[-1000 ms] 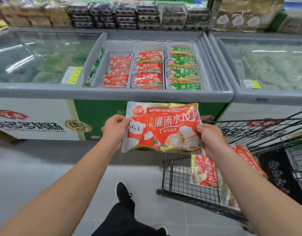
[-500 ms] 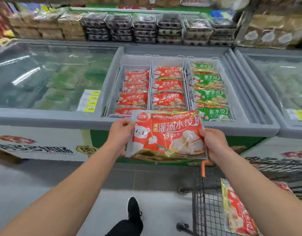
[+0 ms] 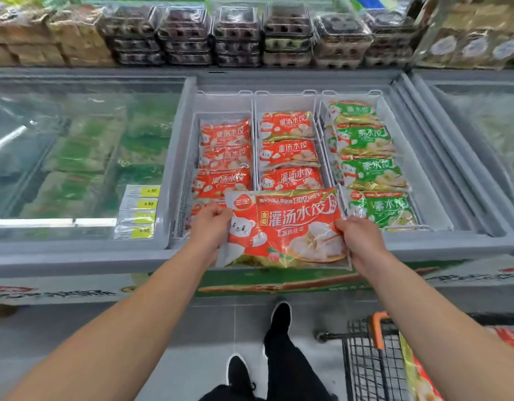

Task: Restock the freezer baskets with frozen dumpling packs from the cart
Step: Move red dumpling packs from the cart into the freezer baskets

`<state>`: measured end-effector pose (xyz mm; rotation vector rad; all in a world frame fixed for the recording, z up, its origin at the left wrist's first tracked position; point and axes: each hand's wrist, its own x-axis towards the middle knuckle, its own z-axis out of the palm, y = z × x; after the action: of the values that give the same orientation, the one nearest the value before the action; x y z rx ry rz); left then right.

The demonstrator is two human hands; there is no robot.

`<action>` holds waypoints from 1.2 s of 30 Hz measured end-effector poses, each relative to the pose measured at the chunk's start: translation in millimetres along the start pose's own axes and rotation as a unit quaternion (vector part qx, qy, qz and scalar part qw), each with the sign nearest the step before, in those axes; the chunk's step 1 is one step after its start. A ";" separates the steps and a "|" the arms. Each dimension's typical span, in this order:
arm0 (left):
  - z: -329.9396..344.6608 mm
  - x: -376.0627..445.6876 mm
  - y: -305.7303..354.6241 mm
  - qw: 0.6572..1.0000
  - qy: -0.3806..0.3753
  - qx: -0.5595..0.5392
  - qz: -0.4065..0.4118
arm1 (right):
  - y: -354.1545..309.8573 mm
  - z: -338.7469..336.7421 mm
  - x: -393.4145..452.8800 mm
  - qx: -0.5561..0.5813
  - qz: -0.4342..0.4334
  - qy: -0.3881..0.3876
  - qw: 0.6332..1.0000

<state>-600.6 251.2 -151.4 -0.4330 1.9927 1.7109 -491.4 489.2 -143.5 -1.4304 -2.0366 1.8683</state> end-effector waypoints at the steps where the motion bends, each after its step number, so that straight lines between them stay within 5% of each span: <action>1: 5.0 13.0 2.6 1.000 0.004 0.002 0.001 | -4.4 2.3 9.8 -0.006 -0.003 -0.001 1.000; 19: 151.5 199.8 20.0 0.987 0.059 0.141 -0.053 | -44.8 6.9 245.4 -0.122 0.090 -0.039 0.988; 30: 171.1 213.6 -28.0 0.946 0.014 0.287 -0.149 | -7.3 11.4 255.6 -0.286 0.062 -0.159 0.943; 36: 161.6 208.2 -12.2 0.922 -0.040 0.363 -0.127 | -14.4 4.2 244.8 -0.349 0.032 -0.145 0.925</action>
<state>-744.6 421.9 -292.0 -0.3233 2.2104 0.7344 -643.5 639.6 -263.5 -1.3856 -3.0489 1.4986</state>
